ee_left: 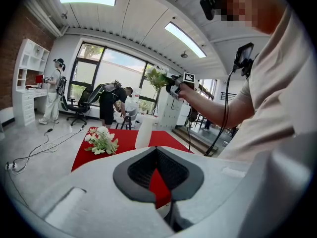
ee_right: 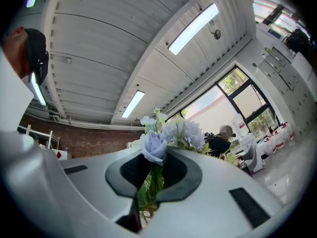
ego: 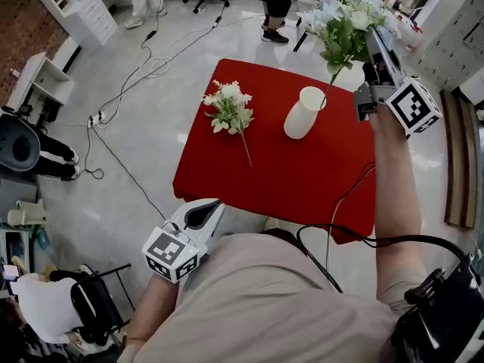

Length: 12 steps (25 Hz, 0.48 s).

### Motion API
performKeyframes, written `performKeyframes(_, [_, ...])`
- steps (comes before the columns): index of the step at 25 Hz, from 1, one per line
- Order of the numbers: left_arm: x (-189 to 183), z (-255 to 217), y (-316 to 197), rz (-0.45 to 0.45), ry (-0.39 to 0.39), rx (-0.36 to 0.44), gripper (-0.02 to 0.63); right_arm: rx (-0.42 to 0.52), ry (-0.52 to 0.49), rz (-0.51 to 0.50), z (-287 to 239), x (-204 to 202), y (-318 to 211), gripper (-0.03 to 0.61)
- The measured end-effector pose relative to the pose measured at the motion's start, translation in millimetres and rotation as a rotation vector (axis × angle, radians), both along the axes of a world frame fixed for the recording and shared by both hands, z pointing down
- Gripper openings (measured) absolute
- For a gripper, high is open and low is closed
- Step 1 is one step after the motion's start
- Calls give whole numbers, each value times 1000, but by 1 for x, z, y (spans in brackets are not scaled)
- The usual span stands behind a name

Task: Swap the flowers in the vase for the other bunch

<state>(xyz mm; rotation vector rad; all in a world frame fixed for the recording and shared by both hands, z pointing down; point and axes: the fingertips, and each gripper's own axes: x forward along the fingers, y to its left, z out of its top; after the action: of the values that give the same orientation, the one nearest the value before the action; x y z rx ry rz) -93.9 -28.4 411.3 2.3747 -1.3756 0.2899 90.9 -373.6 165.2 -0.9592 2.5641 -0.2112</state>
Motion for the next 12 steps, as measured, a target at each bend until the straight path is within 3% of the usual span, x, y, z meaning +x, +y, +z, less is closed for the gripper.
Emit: performKeyframes(12, [8, 3, -14, -57, -2, -27, 6, 0, 14, -5, 48, -12, -33, 48])
